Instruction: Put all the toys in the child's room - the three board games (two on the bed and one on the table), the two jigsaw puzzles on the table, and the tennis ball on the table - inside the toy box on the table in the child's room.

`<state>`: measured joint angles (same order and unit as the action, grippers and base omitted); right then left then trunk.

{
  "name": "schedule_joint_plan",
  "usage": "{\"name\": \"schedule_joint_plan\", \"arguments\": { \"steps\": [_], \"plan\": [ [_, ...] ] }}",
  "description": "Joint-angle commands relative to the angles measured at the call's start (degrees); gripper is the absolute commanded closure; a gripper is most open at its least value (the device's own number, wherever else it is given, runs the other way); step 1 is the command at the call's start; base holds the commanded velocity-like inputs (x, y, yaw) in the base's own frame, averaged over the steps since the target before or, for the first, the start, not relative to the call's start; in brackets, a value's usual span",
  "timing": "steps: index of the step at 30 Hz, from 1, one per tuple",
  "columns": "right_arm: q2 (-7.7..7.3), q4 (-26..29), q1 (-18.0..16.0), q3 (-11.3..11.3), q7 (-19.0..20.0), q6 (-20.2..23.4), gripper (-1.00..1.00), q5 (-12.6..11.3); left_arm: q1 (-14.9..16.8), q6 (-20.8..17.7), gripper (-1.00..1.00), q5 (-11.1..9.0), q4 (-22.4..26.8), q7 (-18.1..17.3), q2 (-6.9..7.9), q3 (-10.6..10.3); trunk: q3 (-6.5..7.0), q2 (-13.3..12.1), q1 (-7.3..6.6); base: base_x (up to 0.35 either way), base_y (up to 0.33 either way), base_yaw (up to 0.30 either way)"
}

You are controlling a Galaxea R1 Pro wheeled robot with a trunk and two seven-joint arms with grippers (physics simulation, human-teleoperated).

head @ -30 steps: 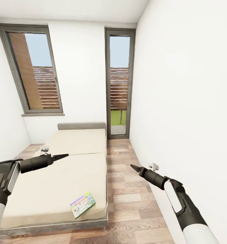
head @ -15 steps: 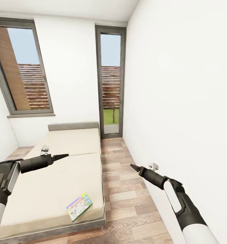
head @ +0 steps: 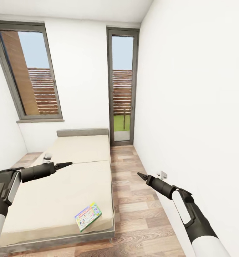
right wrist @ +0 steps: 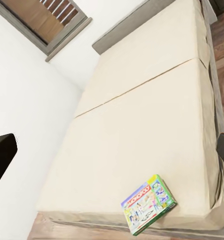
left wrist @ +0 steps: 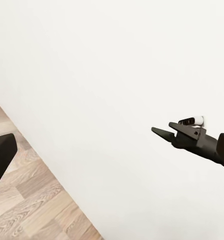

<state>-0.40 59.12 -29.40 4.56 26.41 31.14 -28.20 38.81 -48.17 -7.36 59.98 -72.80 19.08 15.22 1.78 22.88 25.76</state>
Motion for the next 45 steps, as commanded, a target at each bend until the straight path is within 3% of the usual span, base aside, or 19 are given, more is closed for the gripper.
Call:
{"name": "schedule_joint_plan", "arguments": {
  "steps": [1, 19, 45],
  "plan": [
    [0.0, 0.04, 0.01, 0.11, 0.06, 0.45, -1.0, -0.33, 0.04, -0.49, -1.0, -0.13, -0.04, -0.08, -0.01, 0.0, -0.01, 0.04, 0.02, 0.0, 0.001, 0.248],
    [-0.06, 0.03, 0.0, 0.07, 0.23, 0.43, -1.0, -0.4, 0.04, -0.48, -1.0, -0.22, -0.04, -0.16, -0.07, 0.01, 0.27, 0.04, 0.02, 0.027, -0.01, 0.244],
    [-0.03, 0.03, -0.01, 0.15, 0.43, 0.22, -1.0, -0.45, 0.04, -0.44, -1.0, -0.24, 0.04, -0.19, -0.09, 0.03, 0.28, 0.04, 0.02, 0.032, -0.006, 0.017]
  ]
}}
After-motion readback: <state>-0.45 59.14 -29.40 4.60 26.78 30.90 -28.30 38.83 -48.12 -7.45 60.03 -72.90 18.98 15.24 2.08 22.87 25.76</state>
